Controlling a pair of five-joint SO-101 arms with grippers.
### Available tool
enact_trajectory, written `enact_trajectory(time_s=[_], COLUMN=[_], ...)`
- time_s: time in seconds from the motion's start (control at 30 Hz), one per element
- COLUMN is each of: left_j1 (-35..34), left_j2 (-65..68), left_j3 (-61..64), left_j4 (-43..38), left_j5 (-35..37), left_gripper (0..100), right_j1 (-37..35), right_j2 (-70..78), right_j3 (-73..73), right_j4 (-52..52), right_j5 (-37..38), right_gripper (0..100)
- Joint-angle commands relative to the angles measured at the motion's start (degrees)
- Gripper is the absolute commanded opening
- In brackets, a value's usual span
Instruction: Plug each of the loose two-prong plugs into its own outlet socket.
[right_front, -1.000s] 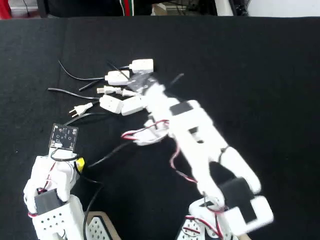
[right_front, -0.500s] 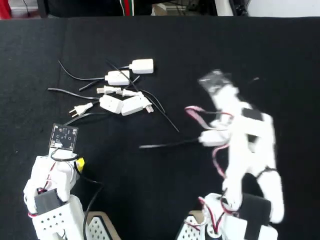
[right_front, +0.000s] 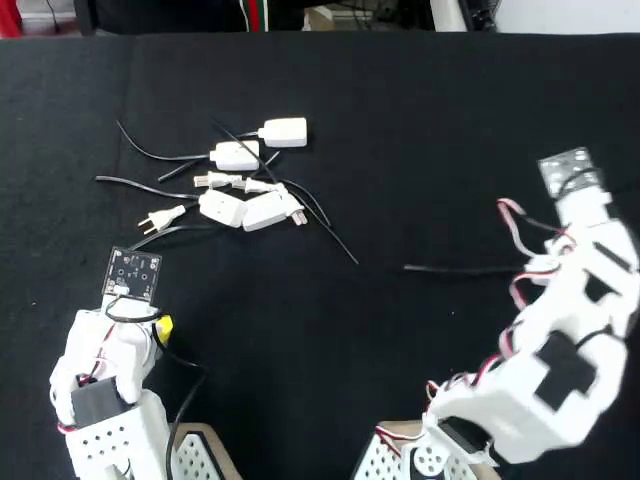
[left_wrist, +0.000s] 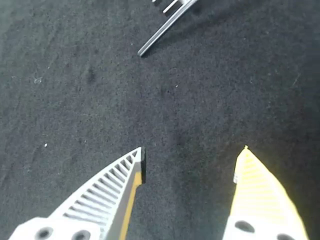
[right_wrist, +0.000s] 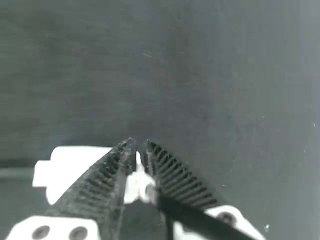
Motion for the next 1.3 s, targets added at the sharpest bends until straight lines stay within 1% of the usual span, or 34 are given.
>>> enact_trajectory(time_s=[0.0, 0.03, 0.07, 0.17, 0.27, 0.37, 0.47, 0.6, 0.7, 0.9, 1.03, 1.17, 1.2, 1.23, 1.27], left_j1=[1.1, 1.1, 1.1, 1.19, 1.19, 1.19, 1.19, 1.19, 1.19, 1.19, 1.19, 1.19, 1.19, 1.19, 1.19], left_j2=[-0.35, -0.35, -0.35, -0.35, -0.35, -0.35, -0.35, -0.35, -0.35, -0.35, -0.35, -0.35, -0.35, -0.35, -0.35], left_j3=[-0.48, -0.48, -0.48, -0.48, -0.48, -0.48, -0.48, -0.31, -0.04, -0.04, -0.04, 0.04, 0.04, 0.04, 0.04], left_j4=[0.26, 0.26, 0.26, 0.26, 0.26, 0.26, 0.26, 0.26, 0.26, 0.26, 0.26, 0.26, 0.26, 0.18, 0.09], left_j5=[-0.09, -0.09, -0.09, -0.09, -0.09, -0.09, -0.09, -0.09, -0.18, -0.18, -0.18, -0.18, -0.18, -0.18, -0.18], left_gripper=[29, 29, 29, 29, 29, 29, 29, 29, 29, 29, 29, 29, 29, 29, 29], right_j1=[3.25, 3.6, 3.96, 4.66, 4.57, 4.22, 3.25, 1.32, 0.26, 0.62, 0.0, -6.68, -9.58, -12.84, -15.82], right_j2=[6.9, 8.13, 8.75, 8.13, 4.88, 0.22, -4.79, -11.65, -17.1, -25.98, -29.14, -29.93, -29.85, -29.67, -29.32], right_j3=[-10.24, -12.0, -13.41, -16.31, -17.8, -19.03, -19.47, -20.62, -23.69, -37.14, -48.84, -58.51, -58.86, -58.68, -58.07], right_j4=[2.64, 4.75, 6.95, 12.92, 20.13, 27.34, 31.74, 37.8, 44.22, 52.04, 56.79, 64.35, 66.29, 68.04, 69.45], right_j5=[0.09, 0.0, -1.32, -8.09, -8.79, -9.76, -14.59, -18.64, -19.78, -20.31, -22.86, -26.02, -26.02, -26.02, -26.29], right_gripper=[1.5, 2.1, 4.9, 20.4, 33.5, 41.9, 46.6, 47.9, 47.9, 48.0, 47.9, 46.8, 44.0, 38.8, 31.5])
